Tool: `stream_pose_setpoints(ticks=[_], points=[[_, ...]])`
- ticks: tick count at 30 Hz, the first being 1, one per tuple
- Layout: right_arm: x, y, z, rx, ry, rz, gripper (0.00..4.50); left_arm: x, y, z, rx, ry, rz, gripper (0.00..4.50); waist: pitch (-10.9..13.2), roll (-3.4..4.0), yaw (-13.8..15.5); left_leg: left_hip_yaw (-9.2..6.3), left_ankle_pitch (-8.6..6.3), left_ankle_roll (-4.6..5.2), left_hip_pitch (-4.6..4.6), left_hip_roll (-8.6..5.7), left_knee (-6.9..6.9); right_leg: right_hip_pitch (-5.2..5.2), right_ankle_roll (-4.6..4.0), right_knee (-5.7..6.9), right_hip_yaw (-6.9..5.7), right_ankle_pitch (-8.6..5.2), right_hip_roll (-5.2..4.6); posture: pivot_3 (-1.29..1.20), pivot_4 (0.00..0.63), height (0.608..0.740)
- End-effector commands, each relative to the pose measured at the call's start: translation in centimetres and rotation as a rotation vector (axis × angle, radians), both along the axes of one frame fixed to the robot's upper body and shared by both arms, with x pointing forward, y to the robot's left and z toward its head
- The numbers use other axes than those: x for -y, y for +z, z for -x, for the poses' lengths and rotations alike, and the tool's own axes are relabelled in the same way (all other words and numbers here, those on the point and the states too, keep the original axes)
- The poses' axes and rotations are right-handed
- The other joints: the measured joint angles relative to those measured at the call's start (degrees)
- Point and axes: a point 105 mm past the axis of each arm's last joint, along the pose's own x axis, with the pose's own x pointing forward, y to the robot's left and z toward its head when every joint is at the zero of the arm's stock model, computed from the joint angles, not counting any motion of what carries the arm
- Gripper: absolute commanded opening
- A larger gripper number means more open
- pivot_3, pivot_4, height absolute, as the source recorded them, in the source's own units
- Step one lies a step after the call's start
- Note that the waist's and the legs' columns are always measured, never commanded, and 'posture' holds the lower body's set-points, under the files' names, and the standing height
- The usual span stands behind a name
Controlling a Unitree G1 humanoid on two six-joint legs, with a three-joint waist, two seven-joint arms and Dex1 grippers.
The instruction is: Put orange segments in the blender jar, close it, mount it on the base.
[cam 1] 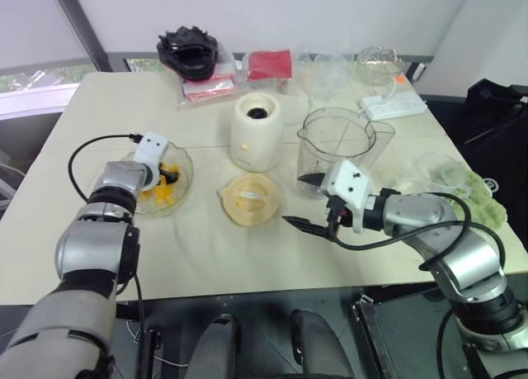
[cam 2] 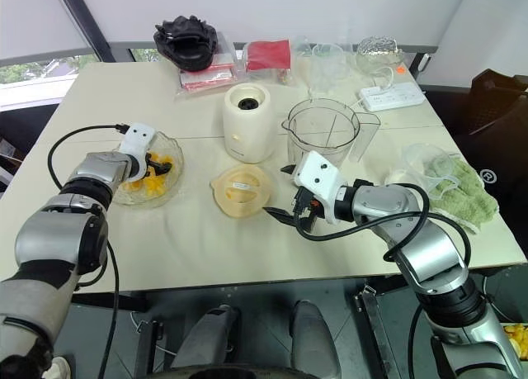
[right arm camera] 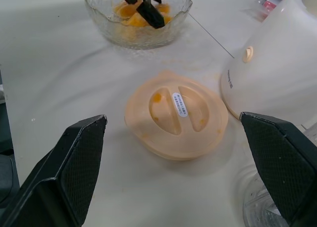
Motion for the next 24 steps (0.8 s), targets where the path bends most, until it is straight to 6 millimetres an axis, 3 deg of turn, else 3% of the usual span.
stream_pose_setpoints(ticks=[1, 11, 24], points=[[0.0, 1.2, 0.0, 0.057, 0.004, -0.009, 4.50, 0.0, -0.4, 0.0, 0.007, 0.045, 0.020, 4.20, 0.00, 0.00, 0.02, 0.00, 0.00, 0.00, 0.00, 0.00, 0.00, 0.00, 0.00, 0.00, 0.00, 0.00, 0.00, 0.00, 0.150, 0.740], [0.7, 1.2, 0.2, 0.061, -0.027, -0.002, 4.50, -1.4, -0.8, 0.3, 0.035, 0.222, 0.053, 4.20, -0.01, 0.00, 0.04, 0.00, 0.01, -0.02, 0.02, 0.00, 0.01, 0.00, -0.01, 0.04, 0.00, 0.01, 0.00, 0.00, 0.150, 0.740], [0.6, 1.1, 0.0, 0.063, -0.032, -0.003, 4.50, -0.9, -2.1, 0.8, -0.028, 0.184, 0.057, 4.20, -0.03, 0.00, 0.03, 0.01, 0.01, -0.02, 0.09, -0.01, 0.00, 0.04, -0.01, 0.07, 0.01, 0.01, 0.00, 0.00, 0.150, 0.740]])
